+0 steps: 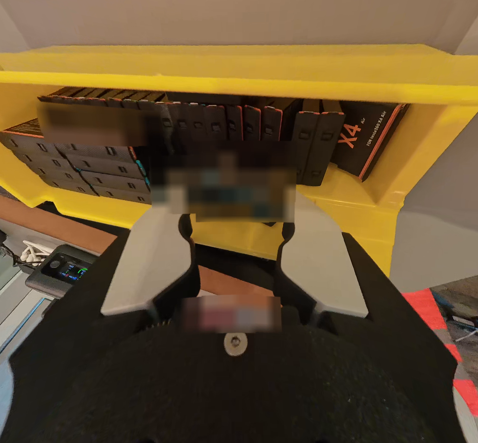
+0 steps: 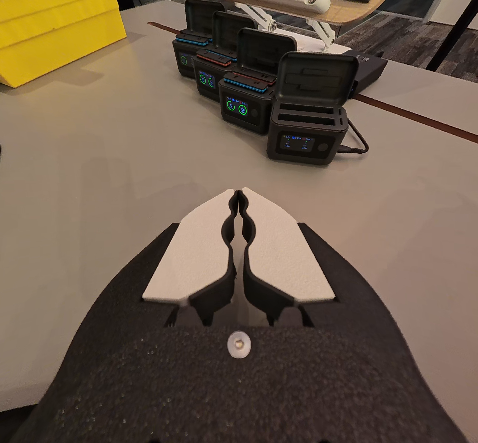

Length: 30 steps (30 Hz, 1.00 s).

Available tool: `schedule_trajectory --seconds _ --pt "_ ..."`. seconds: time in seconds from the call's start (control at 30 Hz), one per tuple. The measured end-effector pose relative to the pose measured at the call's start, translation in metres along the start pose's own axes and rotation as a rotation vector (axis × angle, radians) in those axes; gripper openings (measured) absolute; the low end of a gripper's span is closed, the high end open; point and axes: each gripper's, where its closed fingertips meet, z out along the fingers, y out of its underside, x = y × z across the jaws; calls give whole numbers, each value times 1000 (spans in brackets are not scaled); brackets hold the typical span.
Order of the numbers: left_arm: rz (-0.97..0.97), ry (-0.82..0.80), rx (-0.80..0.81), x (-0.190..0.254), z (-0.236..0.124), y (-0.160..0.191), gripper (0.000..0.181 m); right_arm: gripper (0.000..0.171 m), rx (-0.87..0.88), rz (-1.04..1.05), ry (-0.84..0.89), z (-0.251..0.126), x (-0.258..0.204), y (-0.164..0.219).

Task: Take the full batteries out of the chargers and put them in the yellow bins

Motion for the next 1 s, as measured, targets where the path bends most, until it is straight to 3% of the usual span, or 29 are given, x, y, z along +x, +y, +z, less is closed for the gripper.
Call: schedule_trajectory --seconds 0.27,0.57,0.77,1.0 --pt "48 -14 -94 -1 2 1 62 0 -9 -8 -8 0 -2 1" --pt "-2 -57 7 -6 -15 -1 62 0 -5 -8 -12 0 -2 0" --pt "-56 -169 205 -21 -66 -18 61 0 16 -20 -38 -1 -9 -4" --pt "55 -257 568 8 -140 -106 61 5 69 -45 -158 3 -42 -20"
